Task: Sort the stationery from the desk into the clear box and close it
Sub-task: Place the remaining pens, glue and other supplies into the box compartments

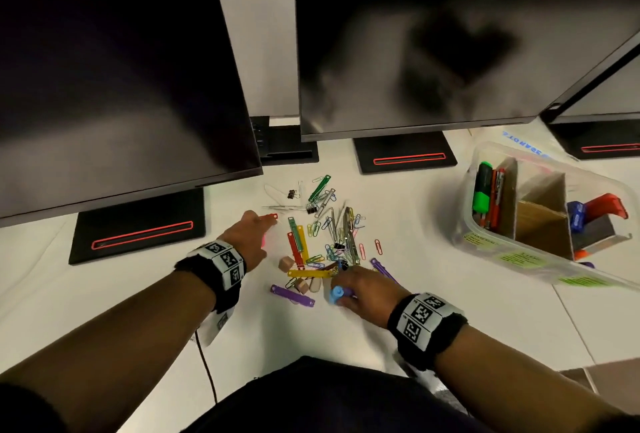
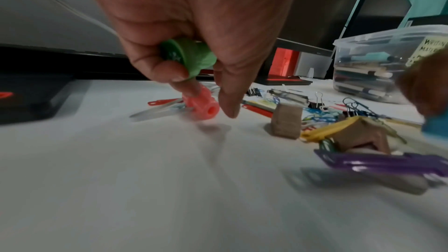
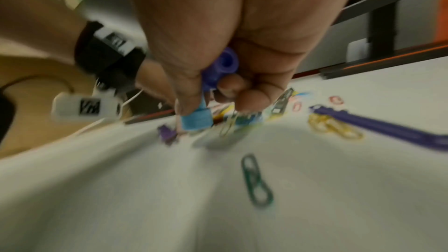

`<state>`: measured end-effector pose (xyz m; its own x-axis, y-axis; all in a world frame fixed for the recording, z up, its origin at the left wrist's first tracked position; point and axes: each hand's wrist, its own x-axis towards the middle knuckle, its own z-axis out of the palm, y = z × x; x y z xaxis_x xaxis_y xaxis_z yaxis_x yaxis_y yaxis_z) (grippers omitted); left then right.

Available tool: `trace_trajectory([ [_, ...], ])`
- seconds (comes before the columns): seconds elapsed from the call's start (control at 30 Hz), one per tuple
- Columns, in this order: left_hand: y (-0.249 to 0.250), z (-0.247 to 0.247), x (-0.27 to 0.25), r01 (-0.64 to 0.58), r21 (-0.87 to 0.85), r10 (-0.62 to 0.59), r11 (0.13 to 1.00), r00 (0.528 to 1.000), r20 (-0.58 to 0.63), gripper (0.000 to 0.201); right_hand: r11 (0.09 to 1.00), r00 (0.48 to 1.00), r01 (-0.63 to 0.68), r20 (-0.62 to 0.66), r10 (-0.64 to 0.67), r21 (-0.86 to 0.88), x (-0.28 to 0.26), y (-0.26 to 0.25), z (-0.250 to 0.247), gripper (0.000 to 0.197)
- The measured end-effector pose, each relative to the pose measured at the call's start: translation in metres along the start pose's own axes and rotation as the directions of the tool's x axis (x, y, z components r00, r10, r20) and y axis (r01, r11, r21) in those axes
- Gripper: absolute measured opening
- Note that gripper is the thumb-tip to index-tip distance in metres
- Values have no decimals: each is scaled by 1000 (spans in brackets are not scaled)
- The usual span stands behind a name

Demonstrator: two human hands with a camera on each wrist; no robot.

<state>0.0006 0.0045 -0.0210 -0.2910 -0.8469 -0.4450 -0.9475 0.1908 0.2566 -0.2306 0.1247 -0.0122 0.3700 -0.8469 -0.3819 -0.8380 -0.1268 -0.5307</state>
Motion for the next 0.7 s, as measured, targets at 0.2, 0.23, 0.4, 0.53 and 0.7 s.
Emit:
trace_trajectory([
  [0.2, -2, 8, 5, 17, 86, -18, 996, 1000, 19, 52, 965, 775, -110, -587, 234, 239, -36, 20, -73, 19],
  [0.23, 0, 8, 6, 16, 81, -17, 997, 1000, 11, 49, 953, 700, -145, -654, 288, 265, -47, 29, -87, 19],
  [0.4, 10, -2, 1, 35, 20, -34, 999, 998, -49, 42, 841, 351, -289, -767, 537, 457, -101, 88, -125, 20],
  [0.53, 35, -25, -2, -10, -51, 4, 999, 993, -119, 33, 769, 363, -522, -720, 592, 369, -122, 121, -125, 22],
  [0.7, 83, -42, -4, -138, -96, 117, 986, 974, -192, 28, 783, 530, -574, -619, 579, 241, -111, 141, -131, 30],
])
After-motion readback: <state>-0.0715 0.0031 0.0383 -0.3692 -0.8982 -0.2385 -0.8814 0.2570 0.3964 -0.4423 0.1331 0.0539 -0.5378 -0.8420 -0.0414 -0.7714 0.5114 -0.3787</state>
